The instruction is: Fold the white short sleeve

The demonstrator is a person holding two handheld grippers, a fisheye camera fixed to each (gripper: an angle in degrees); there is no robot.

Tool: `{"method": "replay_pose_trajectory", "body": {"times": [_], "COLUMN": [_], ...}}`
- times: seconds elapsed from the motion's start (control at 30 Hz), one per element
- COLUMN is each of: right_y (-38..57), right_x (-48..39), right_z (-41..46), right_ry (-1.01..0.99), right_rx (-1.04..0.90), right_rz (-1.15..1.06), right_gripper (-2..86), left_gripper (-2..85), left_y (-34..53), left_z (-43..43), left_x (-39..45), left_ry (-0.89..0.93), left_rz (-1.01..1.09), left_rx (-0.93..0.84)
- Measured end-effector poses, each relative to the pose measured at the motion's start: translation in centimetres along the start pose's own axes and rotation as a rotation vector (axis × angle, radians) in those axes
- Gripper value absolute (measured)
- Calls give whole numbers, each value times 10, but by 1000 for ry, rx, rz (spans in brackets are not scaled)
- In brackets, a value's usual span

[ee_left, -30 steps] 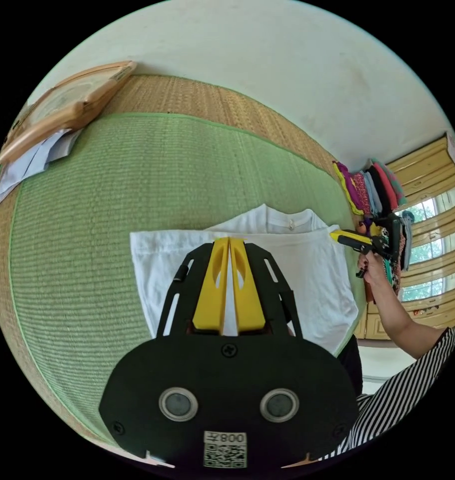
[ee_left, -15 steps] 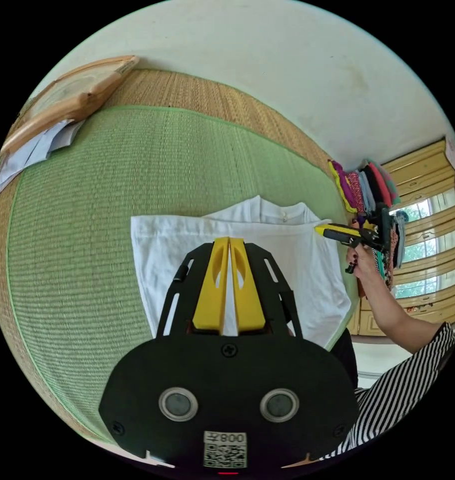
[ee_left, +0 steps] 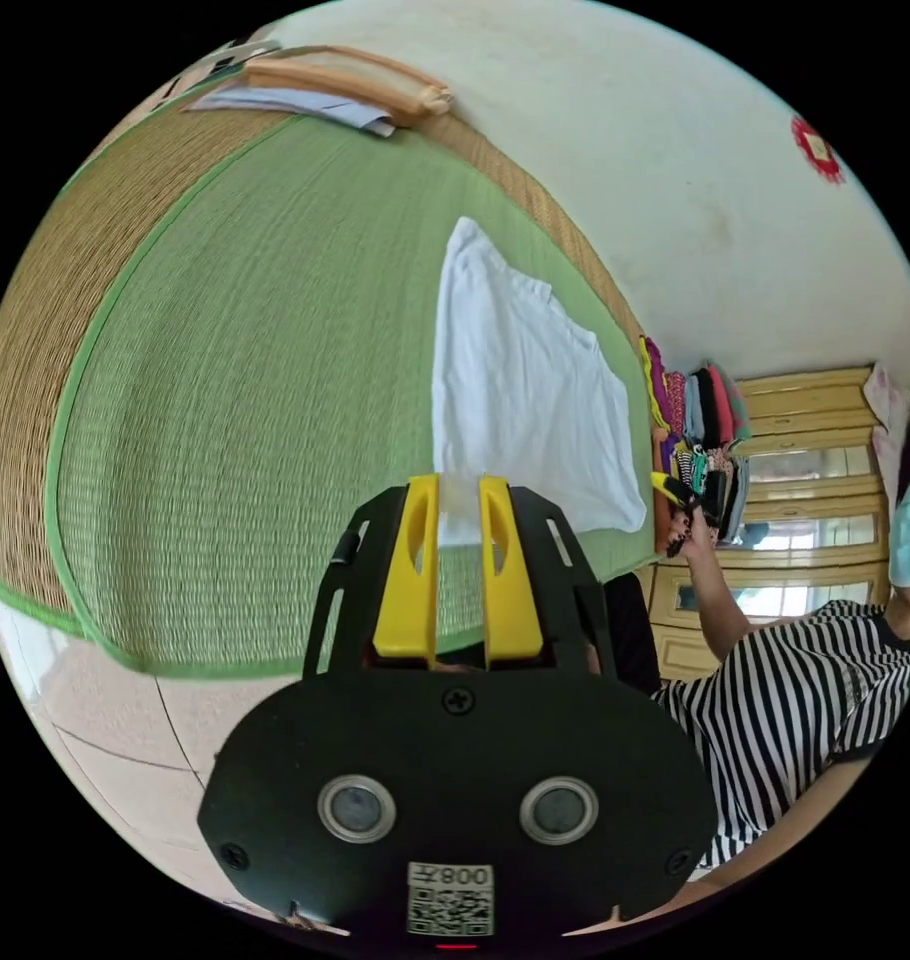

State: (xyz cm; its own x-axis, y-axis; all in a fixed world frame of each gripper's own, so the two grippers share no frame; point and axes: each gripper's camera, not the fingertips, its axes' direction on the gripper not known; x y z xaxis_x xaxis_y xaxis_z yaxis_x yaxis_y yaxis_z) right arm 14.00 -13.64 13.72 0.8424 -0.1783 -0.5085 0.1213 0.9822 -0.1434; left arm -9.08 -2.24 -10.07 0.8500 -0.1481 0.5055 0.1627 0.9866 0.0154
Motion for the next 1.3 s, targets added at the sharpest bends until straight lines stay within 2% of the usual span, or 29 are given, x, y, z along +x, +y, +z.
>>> {"method": "replay_pose_trajectory", "body": {"times": [0.13,0.27,0.47,0.77,1.13,1.3], "right_y": [59,87,91,119,127,135], "right_x": [20,26,31,46,54,66], "right_z": [-20,-17,-12,-36,-61,-56], "right_ry": [-68,13,120,123,33,5], "right_rx": [48,0,-74,-25,-82,-148], "right_rz": [86,89,59,45,-1,43], "right_gripper": [57,75,50,65,24,17], "left_gripper": [75,64,28,17,15,16], "left_y": [24,28,33,53,77,93], "left_z": [11,33,56,99,163,221], "left_x": [-13,-19,-14,-23,-33,-57], "left_ry": [19,-29,-79,-76,-94,-107], "left_rz": [-25,-32,-18,-28,-2,-77], "left_rx": [-23,-76,-79,-78,-63,-107]}}
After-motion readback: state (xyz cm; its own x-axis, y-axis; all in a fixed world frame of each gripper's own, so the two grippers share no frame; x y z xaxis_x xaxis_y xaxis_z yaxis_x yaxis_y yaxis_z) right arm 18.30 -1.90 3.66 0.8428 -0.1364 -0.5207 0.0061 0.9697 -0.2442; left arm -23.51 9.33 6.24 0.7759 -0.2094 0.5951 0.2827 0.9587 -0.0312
